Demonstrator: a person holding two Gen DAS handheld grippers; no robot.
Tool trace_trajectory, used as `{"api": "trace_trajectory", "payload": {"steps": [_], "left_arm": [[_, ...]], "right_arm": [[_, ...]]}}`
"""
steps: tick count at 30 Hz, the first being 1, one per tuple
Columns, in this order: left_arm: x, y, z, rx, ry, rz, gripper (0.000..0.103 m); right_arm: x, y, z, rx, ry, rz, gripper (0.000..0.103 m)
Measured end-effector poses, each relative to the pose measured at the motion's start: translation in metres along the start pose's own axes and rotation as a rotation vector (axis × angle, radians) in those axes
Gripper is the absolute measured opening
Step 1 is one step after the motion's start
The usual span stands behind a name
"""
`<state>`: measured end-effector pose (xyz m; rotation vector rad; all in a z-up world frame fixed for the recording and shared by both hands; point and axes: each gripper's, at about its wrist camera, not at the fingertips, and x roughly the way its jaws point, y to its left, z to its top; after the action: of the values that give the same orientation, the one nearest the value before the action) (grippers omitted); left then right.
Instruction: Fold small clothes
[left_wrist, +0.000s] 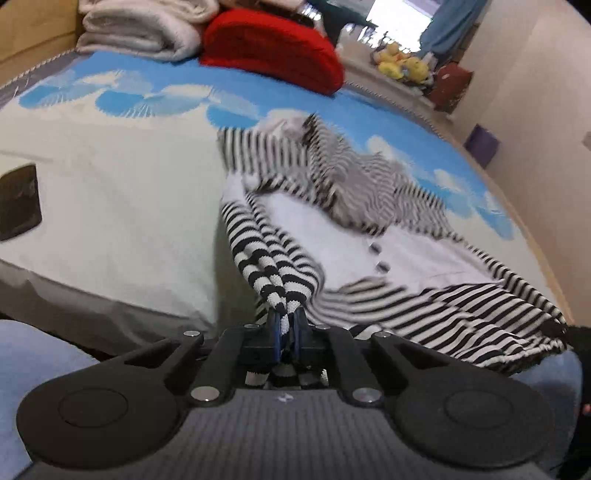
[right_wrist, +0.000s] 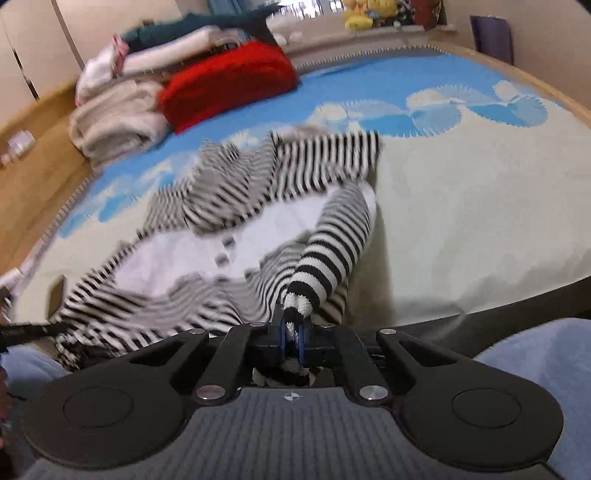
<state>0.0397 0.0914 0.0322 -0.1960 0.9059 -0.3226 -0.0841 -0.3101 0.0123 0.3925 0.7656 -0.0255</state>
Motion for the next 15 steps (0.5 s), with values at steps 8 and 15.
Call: {"api": "trace_trajectory", "payload": {"steps": [8,15], "left_arm": [[0.032,-0.016,0.106,0.059,-0.054,-0.024,0.006],[0.171,-0.051,0.282,0.155,-0.078,0.071,0.015]], "right_arm": [[0.012,-0.009,0.082,0.083,-0.104,0.009,0.005],[0.158,-0.013,0.238,0.074,-0.089,-0.153,0.005]]}}
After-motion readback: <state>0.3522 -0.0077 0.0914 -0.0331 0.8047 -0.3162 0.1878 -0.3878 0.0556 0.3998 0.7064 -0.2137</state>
